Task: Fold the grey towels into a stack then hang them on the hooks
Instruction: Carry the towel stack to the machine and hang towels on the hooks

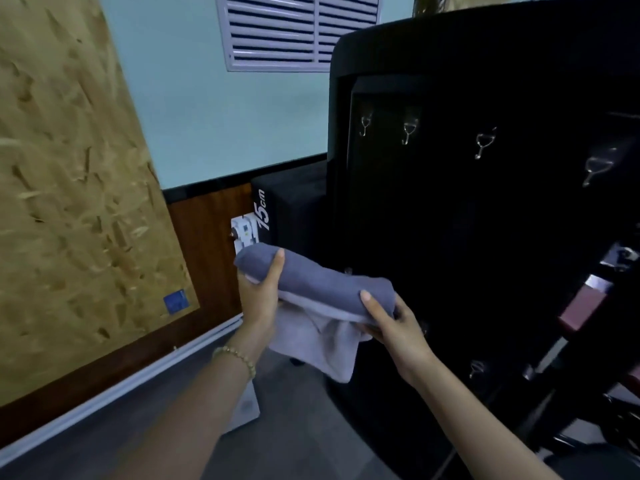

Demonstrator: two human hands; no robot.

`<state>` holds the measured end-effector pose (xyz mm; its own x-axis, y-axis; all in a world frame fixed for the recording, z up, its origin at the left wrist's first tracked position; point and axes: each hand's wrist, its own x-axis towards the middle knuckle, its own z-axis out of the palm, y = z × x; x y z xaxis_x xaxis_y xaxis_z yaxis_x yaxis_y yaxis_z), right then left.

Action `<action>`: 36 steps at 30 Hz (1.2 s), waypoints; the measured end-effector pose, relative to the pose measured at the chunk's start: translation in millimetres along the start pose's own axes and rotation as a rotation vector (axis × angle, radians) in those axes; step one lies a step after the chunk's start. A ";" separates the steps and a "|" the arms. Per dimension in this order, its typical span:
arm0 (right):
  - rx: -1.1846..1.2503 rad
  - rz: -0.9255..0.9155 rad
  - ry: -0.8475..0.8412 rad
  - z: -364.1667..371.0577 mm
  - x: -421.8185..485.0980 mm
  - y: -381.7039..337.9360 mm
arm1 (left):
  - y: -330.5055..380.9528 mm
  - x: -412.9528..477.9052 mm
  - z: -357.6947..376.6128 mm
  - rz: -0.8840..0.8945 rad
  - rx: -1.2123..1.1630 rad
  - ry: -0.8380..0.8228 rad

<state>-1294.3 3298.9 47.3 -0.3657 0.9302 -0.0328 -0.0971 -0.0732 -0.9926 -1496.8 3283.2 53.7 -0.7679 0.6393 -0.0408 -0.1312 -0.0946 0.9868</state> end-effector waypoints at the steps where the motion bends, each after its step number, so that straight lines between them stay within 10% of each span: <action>1: -0.019 -0.017 0.019 5.0 13.8 -0.8 | 0.7 13.9 5.8 -0.012 -0.012 -0.021; 30: -0.273 -0.117 0.945 140.6 104.4 -21.6 | 44.1 186.4 49.7 0.498 0.174 -0.731; 36: -0.245 -0.175 0.856 127.8 96.7 -61.1 | 37.0 197.9 37.5 0.623 0.346 -0.821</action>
<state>-1442.0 3347.3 119.7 0.4587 0.8772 0.1418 0.1486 0.0816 -0.9855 -1630.1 3434.8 88.0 0.0316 0.8808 0.4725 0.4185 -0.4409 0.7940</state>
